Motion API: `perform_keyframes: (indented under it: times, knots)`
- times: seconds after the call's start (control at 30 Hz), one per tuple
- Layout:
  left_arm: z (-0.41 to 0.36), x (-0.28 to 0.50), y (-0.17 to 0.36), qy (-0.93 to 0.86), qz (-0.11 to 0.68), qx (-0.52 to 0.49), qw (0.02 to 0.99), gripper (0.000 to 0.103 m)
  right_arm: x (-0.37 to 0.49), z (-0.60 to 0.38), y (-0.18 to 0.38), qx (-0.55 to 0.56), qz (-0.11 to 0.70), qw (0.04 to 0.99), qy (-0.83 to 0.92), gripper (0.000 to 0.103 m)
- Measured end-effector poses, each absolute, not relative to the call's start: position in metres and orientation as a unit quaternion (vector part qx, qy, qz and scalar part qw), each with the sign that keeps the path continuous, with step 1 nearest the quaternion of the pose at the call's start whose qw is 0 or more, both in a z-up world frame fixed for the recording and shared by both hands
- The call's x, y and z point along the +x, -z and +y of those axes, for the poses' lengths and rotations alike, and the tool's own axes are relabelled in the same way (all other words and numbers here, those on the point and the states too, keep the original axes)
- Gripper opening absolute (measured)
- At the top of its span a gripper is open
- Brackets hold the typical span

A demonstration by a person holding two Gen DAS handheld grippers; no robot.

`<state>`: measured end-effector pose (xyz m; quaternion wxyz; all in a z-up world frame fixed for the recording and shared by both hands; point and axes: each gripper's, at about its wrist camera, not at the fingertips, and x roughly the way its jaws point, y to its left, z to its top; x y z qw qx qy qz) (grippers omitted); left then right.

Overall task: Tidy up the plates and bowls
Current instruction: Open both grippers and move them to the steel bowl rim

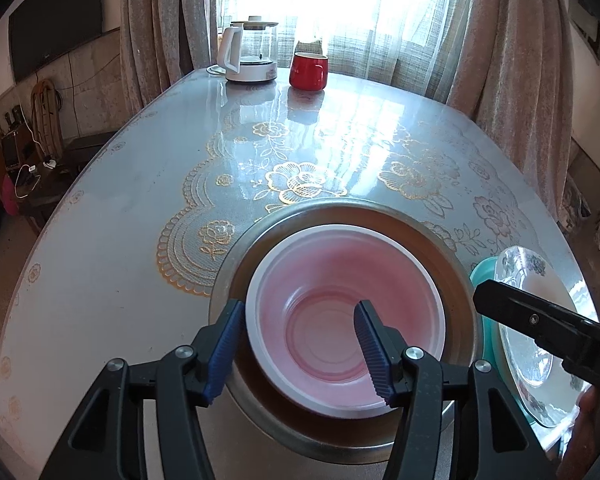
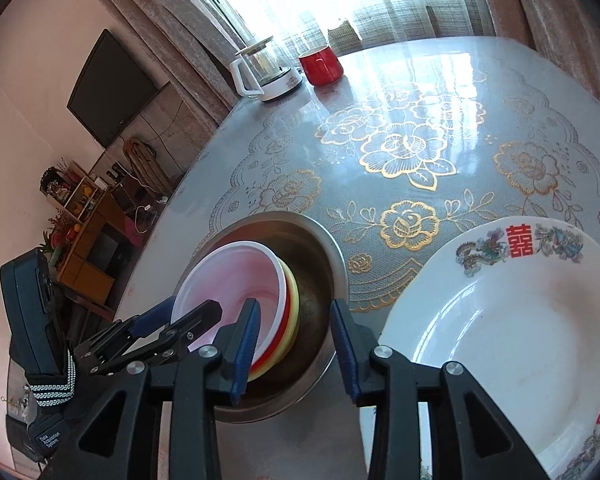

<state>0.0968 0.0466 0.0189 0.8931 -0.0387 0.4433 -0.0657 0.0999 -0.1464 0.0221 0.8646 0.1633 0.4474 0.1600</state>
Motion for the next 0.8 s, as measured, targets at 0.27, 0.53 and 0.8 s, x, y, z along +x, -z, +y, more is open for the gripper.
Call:
perform_keyframes:
  times: [0.27,0.53,0.8]
  knots:
    - [0.050,0.088,-0.033,0.039,0.411,-0.016,0.911,0.077,0.103,-0.164,-0.020,0.181,0.449,0.864,-0.141,0.038]
    - [0.067,0.089,-0.025,0.033,0.421,-0.047,0.905,0.080,0.102,-0.171,-0.020,0.182,0.448,0.865,-0.133,0.038]
    - [0.104,0.090,-0.009,0.040,0.440,-0.138,0.886,0.080,0.101,-0.171,-0.021,0.176,0.454,0.863,-0.132,0.038]
